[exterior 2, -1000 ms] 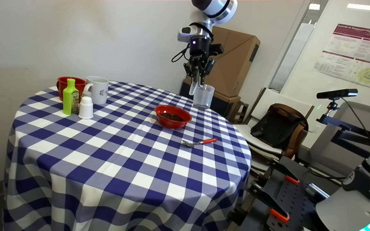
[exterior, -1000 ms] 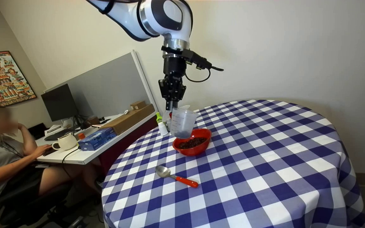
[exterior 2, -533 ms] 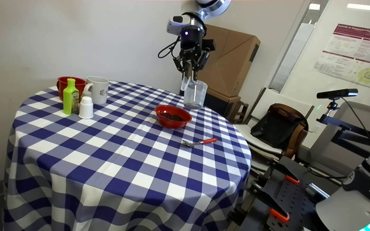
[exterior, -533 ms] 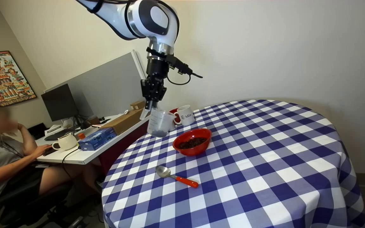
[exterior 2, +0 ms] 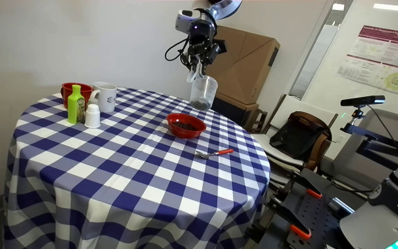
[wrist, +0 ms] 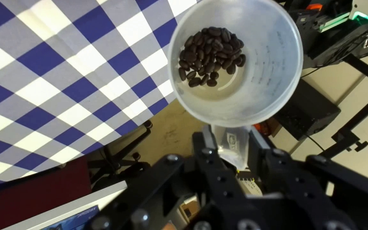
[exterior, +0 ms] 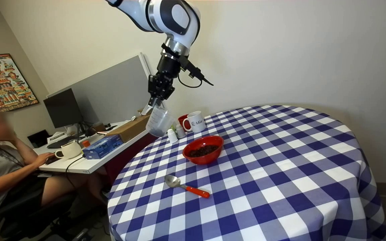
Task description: Pour the contents of the cup into the bowl
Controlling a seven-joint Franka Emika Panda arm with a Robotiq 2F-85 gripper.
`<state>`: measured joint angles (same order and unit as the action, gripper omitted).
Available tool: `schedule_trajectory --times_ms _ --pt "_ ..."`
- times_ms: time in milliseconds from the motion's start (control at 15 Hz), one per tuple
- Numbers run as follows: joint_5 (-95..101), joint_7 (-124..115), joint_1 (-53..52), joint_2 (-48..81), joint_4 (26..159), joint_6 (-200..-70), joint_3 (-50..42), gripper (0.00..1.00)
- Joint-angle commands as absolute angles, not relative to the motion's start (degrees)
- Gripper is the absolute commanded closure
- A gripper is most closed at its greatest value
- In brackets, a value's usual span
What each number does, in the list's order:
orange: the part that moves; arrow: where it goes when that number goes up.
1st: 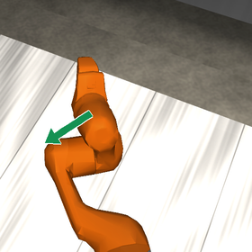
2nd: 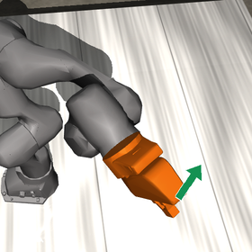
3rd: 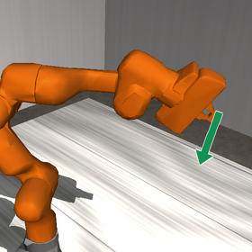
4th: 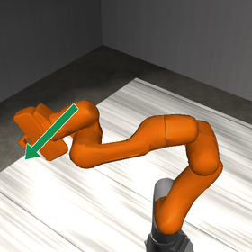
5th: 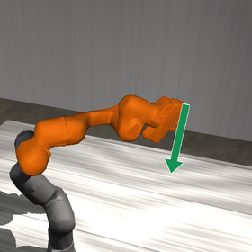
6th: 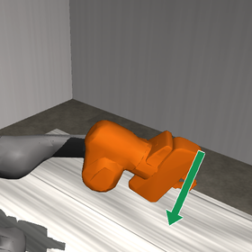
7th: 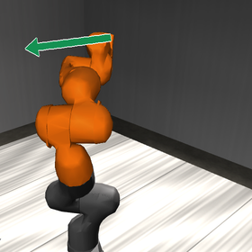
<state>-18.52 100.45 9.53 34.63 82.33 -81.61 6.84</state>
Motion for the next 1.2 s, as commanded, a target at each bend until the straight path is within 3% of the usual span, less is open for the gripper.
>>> schedule_trajectory --times_ms 0,600,667,1133 --pt "-19.5 99.7 9.4 36.1 80.2 -81.1 6.2 0.73" --pt "-20.2 98.0 9.8 39.5 75.7 -80.2 6.3 0.73" --pt "-21.2 97.5 10.0 39.9 75.6 -80.5 6.4 0.92" --pt "-26.7 97.5 11.0 43.4 72.8 -89.8 7.0 0.92"
